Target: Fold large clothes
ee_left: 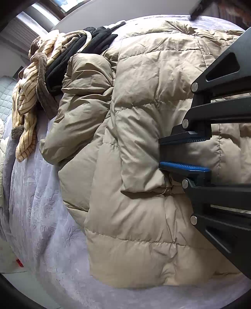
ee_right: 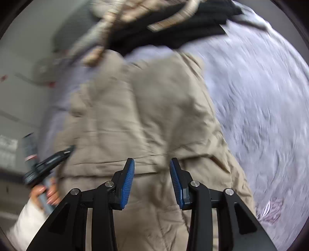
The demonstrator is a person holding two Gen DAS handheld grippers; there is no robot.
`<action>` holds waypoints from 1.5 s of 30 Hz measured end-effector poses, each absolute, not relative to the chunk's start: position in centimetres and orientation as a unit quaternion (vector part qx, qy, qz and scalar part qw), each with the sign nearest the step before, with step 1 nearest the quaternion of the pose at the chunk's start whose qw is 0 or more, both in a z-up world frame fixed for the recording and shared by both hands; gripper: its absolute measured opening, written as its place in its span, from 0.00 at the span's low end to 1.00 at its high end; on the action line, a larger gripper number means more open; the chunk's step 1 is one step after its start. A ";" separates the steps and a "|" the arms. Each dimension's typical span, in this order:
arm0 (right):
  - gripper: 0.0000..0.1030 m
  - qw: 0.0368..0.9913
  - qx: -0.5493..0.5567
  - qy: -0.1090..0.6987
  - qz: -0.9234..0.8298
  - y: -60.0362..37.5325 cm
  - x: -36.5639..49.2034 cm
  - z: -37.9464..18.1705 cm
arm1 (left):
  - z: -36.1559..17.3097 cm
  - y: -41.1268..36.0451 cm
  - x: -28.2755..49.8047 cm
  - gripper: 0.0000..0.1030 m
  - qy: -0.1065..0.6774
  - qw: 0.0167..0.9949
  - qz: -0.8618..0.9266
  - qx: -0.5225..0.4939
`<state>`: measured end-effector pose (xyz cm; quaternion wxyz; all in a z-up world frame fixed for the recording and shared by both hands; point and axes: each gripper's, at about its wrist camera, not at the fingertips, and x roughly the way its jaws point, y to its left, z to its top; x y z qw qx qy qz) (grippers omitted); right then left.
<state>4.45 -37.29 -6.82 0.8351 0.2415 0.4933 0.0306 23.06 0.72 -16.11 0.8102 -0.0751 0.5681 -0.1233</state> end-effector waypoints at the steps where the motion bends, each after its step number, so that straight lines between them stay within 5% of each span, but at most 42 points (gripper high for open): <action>1: 0.40 0.848 0.228 0.477 0.018 -38.0 4.6 -5.7 | -16.2 0.8 23.2 0.19 0.569 0.810 -0.125 -0.072; 4: 0.40 0.844 0.279 0.457 -0.034 -42.4 6.7 -6.3 | -16.4 0.8 23.4 0.19 0.567 0.812 -0.132 -0.055; 12: 0.40 0.670 0.629 0.394 0.000 -51.2 11.1 -18.0 | -17.0 -0.1 23.0 0.19 0.565 0.812 -0.133 -0.053; 13: 0.26 0.677 0.617 0.401 0.014 -50.8 11.9 -17.7 | -17.0 -0.2 23.0 0.19 0.566 0.813 -0.131 -0.050; 16: 0.19 0.744 0.472 0.472 -0.014 -48.4 14.8 -16.1 | -17.1 -0.7 23.2 0.19 0.565 0.815 -0.126 -0.040; 21: 0.20 0.759 0.421 0.491 -0.075 -48.3 15.4 -18.0 | -17.3 -1.4 23.7 0.19 0.561 0.816 -0.133 -0.037; 29: 0.24 0.836 0.281 0.463 -0.087 -43.3 9.6 -9.9 | -17.3 -1.1 23.7 0.19 0.562 0.814 -0.140 -0.041; 33: 0.24 0.828 0.216 0.514 -0.066 -40.5 7.9 -12.2 | -17.4 -1.3 23.6 0.19 0.556 0.819 -0.140 -0.034; 37: 0.19 0.814 0.243 0.519 -0.089 -42.2 7.0 -15.9 | -17.6 -1.6 23.6 0.19 0.550 0.821 -0.151 -0.023; 45: 0.23 0.818 0.218 0.521 -0.108 -41.6 6.1 -12.2 | -14.0 0.7 22.2 0.19 0.552 0.827 -0.110 -0.020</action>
